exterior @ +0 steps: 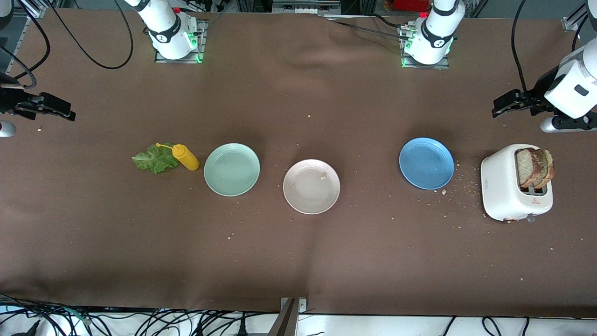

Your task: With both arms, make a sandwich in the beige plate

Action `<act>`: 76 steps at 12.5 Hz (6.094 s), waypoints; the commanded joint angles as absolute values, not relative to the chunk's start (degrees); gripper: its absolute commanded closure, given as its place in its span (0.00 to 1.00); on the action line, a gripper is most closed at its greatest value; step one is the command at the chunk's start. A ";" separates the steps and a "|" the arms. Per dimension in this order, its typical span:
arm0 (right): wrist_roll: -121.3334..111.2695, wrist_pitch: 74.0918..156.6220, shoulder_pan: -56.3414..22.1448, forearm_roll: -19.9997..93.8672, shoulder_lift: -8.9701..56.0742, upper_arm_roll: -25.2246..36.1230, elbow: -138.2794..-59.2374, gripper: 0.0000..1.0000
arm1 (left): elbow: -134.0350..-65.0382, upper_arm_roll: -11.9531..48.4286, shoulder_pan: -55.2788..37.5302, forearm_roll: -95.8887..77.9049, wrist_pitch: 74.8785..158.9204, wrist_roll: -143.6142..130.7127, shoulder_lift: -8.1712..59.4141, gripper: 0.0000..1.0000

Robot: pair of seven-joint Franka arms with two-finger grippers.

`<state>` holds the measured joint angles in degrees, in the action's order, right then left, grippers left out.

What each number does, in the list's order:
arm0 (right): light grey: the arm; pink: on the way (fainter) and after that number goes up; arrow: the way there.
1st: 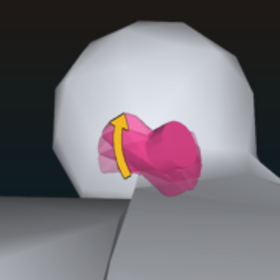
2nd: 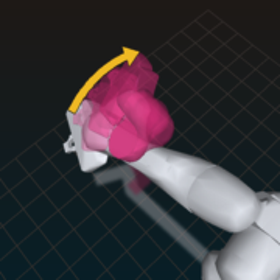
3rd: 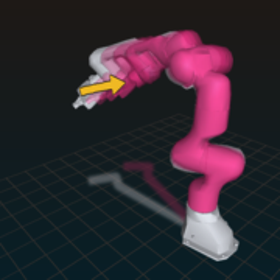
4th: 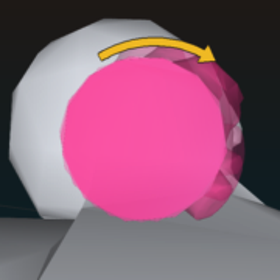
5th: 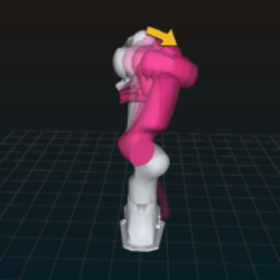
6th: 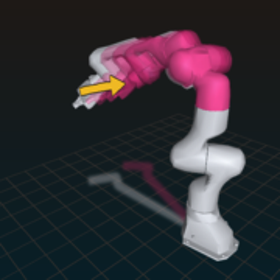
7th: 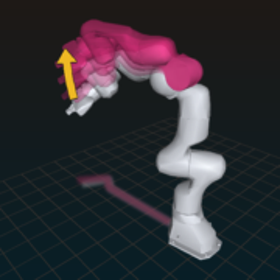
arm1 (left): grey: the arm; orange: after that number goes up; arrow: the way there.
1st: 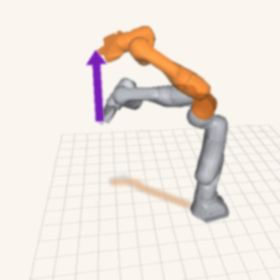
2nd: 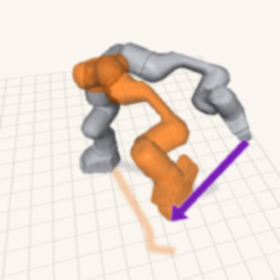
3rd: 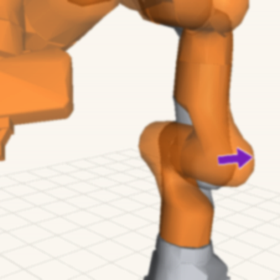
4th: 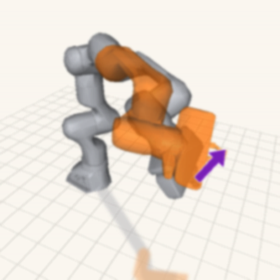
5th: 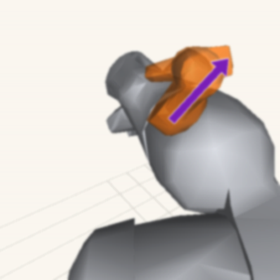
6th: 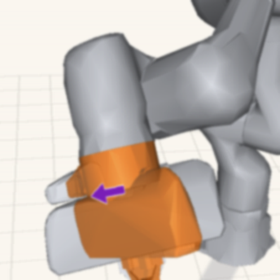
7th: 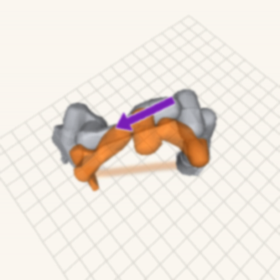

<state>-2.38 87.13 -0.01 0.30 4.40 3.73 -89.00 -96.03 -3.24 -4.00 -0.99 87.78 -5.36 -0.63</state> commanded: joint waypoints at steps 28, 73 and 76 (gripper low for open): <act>-2.99 81.39 -0.52 1.23 4.13 2.99 -86.93 0.00 | -87.04 -4.83 1.05 -1.49 82.89 -5.71 9.73 0.00; -150.72 79.98 9.23 71.43 50.17 9.32 -102.05 0.00 | -79.57 -5.10 10.28 4.39 87.83 8.52 28.83 1.00; -150.73 79.89 8.26 73.39 50.98 8.44 -101.25 0.00 | -70.96 -3.96 9.06 3.96 79.40 8.53 28.65 1.00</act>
<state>-149.49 80.91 8.70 71.90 49.43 8.82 -103.05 -76.69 -4.79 9.84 3.42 85.03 7.71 29.01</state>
